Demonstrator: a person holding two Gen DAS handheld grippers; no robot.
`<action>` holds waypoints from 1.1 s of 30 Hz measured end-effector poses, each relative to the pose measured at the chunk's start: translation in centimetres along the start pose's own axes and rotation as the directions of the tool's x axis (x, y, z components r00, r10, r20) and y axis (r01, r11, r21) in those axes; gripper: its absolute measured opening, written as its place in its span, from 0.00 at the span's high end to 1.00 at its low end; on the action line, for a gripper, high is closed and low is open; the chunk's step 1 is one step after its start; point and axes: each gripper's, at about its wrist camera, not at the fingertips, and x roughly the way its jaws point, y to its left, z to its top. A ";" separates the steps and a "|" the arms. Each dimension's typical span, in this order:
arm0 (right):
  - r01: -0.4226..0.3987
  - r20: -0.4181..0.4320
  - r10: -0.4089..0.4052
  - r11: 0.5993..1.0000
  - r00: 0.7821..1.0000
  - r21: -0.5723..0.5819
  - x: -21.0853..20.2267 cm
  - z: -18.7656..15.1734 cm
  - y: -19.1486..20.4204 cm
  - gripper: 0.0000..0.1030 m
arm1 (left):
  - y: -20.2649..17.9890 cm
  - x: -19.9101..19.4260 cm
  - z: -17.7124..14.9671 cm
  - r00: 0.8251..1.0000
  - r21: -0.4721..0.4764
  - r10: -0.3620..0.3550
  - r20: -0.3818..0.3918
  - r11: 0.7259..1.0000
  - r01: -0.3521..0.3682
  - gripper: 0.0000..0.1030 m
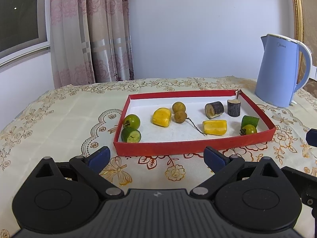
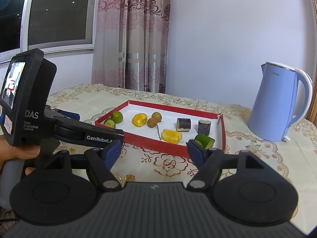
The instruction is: Organize fruits
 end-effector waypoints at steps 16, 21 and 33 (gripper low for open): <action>-0.002 -0.003 0.002 1.000 1.000 -0.001 0.0 -0.2 0.0 0.29 | 0.2 0.1 -0.2 1.000 -0.005 0.000 0.001 1.000 0.000 0.02; -0.003 -0.002 0.003 1.000 1.000 -0.001 0.0 -0.2 -0.1 0.28 | 0.1 0.0 -0.1 1.000 -0.003 -0.003 0.003 1.000 0.003 0.02; -0.006 -0.001 0.006 1.000 1.000 -0.004 -0.1 -0.1 -0.2 0.28 | 0.1 0.0 -0.1 1.000 -0.003 0.000 0.002 1.000 0.000 0.02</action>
